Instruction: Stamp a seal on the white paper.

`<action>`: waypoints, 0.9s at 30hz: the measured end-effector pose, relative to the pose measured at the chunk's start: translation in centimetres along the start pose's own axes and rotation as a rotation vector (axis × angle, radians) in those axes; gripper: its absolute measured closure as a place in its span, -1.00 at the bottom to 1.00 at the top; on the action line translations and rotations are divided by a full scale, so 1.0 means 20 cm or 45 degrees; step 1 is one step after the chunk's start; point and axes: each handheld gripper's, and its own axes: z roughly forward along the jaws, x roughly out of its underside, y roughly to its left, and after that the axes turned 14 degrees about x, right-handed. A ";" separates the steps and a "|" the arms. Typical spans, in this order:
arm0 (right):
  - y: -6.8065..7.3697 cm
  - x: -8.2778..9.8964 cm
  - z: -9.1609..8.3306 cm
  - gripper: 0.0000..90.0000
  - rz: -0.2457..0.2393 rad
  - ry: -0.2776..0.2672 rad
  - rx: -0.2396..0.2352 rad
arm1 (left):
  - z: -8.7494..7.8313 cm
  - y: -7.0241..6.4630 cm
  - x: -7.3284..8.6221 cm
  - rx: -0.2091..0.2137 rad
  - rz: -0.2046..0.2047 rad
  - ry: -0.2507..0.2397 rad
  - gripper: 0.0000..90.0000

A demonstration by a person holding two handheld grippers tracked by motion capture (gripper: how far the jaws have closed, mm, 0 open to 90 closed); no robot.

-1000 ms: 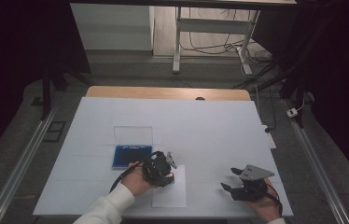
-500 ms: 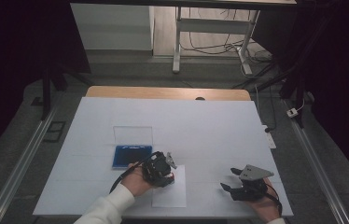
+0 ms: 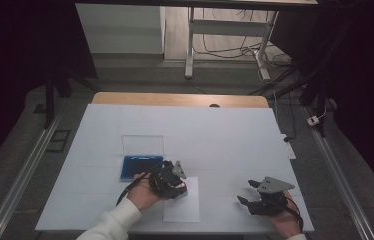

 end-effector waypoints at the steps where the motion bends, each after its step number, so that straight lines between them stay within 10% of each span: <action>1: 0.00 0.00 0.00 -0.35 0.001 -0.001 0.000 | -0.02 0.00 0.00 -0.006 -0.003 -0.016 0.56; 27: 0.00 0.00 0.00 -0.35 -0.001 0.006 0.009 | -0.30 0.08 0.10 0.028 -0.104 -0.295 0.55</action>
